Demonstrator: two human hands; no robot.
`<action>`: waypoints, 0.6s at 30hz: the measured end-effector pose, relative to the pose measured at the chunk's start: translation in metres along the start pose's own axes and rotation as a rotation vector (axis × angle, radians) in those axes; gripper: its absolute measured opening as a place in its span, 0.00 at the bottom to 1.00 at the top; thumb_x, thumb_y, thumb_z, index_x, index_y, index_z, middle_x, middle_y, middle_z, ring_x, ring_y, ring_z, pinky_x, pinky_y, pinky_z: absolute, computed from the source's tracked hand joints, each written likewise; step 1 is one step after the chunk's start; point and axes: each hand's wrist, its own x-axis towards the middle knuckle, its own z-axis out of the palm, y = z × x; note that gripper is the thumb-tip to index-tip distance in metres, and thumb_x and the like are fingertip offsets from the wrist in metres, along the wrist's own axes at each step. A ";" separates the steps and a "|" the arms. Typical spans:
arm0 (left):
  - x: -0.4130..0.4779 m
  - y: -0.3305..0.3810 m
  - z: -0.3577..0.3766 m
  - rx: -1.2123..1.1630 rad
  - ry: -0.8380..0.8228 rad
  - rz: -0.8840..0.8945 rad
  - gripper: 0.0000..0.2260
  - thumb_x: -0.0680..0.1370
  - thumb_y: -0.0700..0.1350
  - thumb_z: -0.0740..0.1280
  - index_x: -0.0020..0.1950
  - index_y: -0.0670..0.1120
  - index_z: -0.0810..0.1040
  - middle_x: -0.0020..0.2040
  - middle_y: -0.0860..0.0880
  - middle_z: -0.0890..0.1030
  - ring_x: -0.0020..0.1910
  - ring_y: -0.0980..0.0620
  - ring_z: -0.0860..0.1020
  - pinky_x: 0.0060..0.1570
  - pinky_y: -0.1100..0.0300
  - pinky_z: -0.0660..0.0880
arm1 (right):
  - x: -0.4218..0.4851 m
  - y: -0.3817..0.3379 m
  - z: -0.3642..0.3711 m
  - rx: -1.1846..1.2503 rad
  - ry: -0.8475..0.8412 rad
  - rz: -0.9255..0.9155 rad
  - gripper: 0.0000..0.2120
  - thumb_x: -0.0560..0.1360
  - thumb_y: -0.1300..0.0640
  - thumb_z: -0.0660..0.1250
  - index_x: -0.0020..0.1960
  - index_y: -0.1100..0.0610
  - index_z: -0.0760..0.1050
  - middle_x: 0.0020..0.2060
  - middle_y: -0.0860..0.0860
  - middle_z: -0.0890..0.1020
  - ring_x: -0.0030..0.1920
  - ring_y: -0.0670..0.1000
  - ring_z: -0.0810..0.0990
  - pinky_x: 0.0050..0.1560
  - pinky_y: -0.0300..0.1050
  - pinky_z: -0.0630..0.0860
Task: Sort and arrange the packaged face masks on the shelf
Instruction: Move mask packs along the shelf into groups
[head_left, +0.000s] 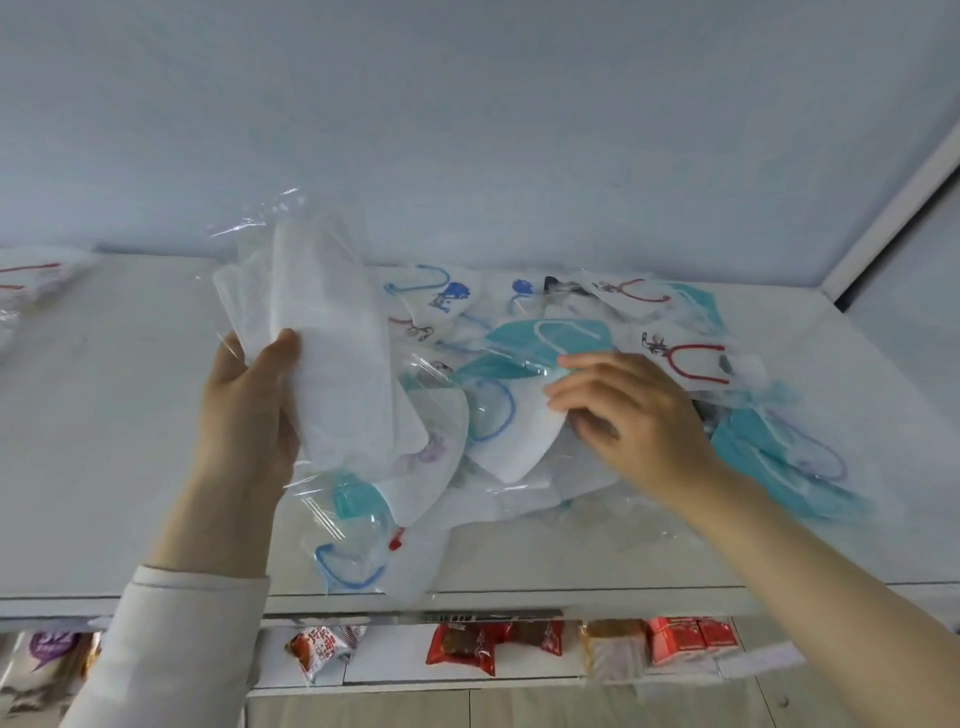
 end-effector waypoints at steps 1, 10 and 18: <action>-0.002 0.000 -0.002 -0.004 0.019 0.014 0.07 0.79 0.37 0.61 0.48 0.48 0.73 0.40 0.52 0.80 0.32 0.59 0.80 0.34 0.64 0.79 | 0.006 0.000 -0.006 0.068 0.039 0.056 0.04 0.71 0.64 0.66 0.43 0.59 0.79 0.43 0.51 0.84 0.53 0.53 0.81 0.55 0.46 0.74; -0.022 -0.003 0.016 -0.027 0.125 0.085 0.08 0.79 0.35 0.61 0.50 0.49 0.72 0.39 0.53 0.81 0.32 0.60 0.80 0.33 0.65 0.78 | 0.048 0.019 -0.055 0.751 0.161 0.748 0.11 0.73 0.65 0.69 0.41 0.49 0.74 0.38 0.39 0.81 0.44 0.40 0.80 0.48 0.33 0.74; -0.043 -0.013 0.037 0.020 0.146 0.120 0.09 0.79 0.37 0.62 0.58 0.46 0.70 0.43 0.51 0.79 0.36 0.56 0.80 0.36 0.62 0.77 | 0.024 0.070 -0.044 1.026 0.074 1.313 0.11 0.75 0.63 0.67 0.57 0.62 0.76 0.44 0.53 0.81 0.38 0.50 0.78 0.36 0.39 0.78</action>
